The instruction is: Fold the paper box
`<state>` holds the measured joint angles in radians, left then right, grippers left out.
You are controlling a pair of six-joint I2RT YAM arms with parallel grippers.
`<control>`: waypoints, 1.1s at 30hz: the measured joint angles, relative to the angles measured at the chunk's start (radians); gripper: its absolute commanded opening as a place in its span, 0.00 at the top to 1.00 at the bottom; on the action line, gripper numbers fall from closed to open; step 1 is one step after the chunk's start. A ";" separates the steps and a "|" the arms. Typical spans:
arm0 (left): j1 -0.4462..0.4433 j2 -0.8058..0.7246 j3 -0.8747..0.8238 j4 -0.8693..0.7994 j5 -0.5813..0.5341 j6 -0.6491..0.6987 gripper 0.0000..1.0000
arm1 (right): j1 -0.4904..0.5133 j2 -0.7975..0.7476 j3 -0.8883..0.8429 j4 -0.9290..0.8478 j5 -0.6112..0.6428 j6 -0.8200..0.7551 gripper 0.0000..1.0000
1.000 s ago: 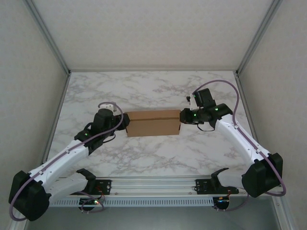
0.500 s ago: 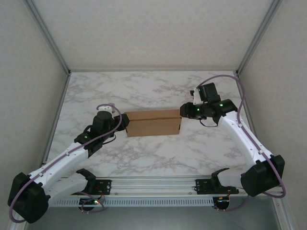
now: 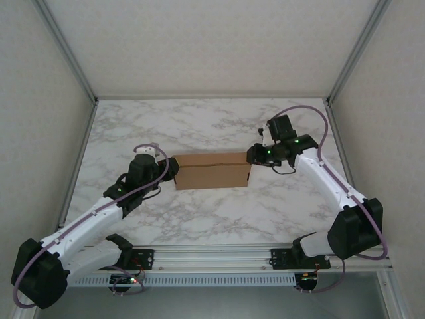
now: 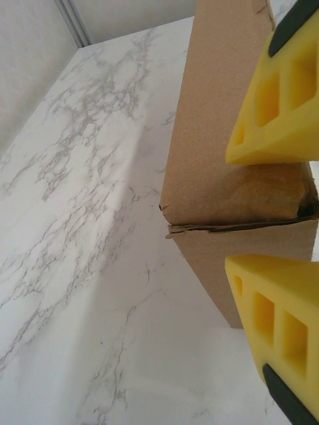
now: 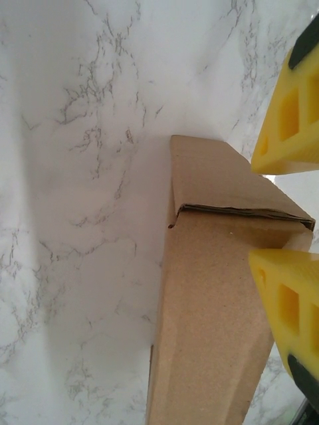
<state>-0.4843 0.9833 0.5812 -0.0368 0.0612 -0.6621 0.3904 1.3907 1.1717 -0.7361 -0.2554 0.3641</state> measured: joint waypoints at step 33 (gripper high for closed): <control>-0.019 -0.055 -0.066 0.064 0.021 -0.069 0.79 | 0.015 -0.140 -0.151 0.135 -0.070 0.017 0.80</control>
<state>-0.5030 0.9287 0.5152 0.0269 0.0826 -0.7311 0.4057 1.2503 1.0210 -0.6006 -0.3252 0.3813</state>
